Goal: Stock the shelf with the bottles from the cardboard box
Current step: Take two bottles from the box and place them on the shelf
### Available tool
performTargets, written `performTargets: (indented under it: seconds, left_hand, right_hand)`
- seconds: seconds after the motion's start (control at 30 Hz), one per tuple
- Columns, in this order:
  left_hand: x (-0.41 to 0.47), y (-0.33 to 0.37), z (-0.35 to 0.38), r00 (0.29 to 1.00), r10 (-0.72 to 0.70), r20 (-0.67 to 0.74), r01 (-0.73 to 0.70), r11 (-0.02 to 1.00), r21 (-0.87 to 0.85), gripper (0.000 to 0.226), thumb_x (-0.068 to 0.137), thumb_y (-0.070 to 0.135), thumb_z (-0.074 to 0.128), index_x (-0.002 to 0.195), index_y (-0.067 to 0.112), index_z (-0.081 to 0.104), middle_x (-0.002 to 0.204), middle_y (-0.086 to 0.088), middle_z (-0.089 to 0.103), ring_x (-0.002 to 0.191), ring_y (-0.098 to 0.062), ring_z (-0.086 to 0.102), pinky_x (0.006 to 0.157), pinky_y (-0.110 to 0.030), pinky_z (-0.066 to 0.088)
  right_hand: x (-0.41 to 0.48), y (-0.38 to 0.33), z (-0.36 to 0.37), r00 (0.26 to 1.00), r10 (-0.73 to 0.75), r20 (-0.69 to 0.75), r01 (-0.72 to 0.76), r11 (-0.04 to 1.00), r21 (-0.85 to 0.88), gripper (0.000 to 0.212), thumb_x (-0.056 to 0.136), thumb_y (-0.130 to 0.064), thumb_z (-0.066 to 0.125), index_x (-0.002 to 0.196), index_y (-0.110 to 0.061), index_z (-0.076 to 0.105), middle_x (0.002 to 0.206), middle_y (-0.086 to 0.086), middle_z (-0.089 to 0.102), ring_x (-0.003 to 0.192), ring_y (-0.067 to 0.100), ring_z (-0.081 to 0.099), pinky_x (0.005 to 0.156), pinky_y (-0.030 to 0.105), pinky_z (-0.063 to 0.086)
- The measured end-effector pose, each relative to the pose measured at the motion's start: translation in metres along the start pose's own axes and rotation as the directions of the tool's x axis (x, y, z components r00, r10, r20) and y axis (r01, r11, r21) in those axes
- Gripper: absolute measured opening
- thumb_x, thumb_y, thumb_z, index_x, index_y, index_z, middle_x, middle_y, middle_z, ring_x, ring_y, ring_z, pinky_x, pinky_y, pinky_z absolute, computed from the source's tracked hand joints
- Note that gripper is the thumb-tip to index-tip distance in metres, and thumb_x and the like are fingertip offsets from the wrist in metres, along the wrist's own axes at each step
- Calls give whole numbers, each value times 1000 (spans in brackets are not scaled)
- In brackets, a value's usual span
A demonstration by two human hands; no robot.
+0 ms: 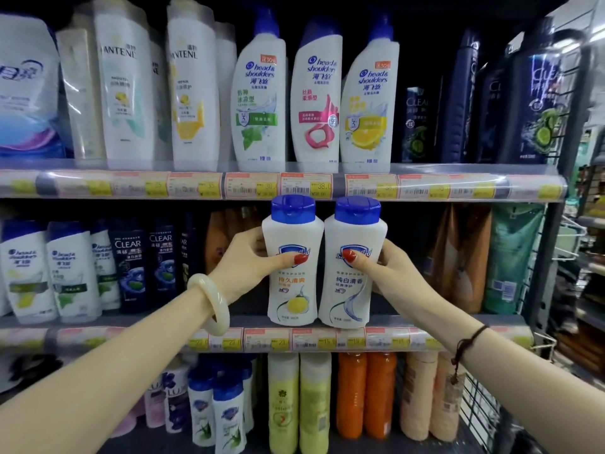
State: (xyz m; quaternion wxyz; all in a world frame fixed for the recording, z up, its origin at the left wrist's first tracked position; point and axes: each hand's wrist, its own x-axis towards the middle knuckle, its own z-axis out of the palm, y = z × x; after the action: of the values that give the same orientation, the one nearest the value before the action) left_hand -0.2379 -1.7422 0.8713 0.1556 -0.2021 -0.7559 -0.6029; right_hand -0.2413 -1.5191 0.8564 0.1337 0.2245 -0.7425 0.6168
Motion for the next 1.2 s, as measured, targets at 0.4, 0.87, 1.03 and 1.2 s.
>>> performTargets:
  seconds: [0.4, 0.87, 1.03, 1.2]
  left_hand:
    - [-5, 7, 1, 981, -171, 95, 177, 982, -62, 24, 75, 10, 70, 97, 18, 65, 96, -4, 74, 90, -20, 71, 77, -41, 57]
    - [10, -5, -4, 919, -381, 102, 390, 917, -81, 26, 76, 16, 72, 100, 12, 65, 99, -10, 73, 96, -25, 69, 87, -48, 52]
    - [31, 0, -9, 935, -342, 93, 351, 930, -109, 22, 76, 18, 72, 97, 14, 66, 99, -10, 73, 95, -25, 69, 85, -46, 53]
    - [50, -2, -12, 949, -306, 78, 312, 946, -93, 35, 77, 18, 71, 109, 9, 64, 105, -10, 72, 99, -24, 68, 87, -46, 52]
  right_hand:
    - [-10, -11, -7, 995, 70, 71, -71, 997, 11, 28, 83, -25, 64, 110, -20, 59, 106, 2, 72, 95, 19, 71, 83, 43, 57]
    - [11, 10, 4, 962, 244, 121, -259, 957, 130, 27, 86, -24, 62, 108, -8, 63, 100, 9, 75, 92, 26, 72, 81, 45, 57]
    - [36, 3, 3, 964, 246, 97, -259, 950, 173, 28, 85, -23, 64, 107, -5, 64, 102, 13, 74, 94, 29, 71, 83, 48, 56]
    - [55, 4, 5, 967, 240, 88, -254, 941, 223, 28, 86, -23, 63, 108, -6, 62, 101, 13, 73, 90, 26, 71, 79, 45, 57]
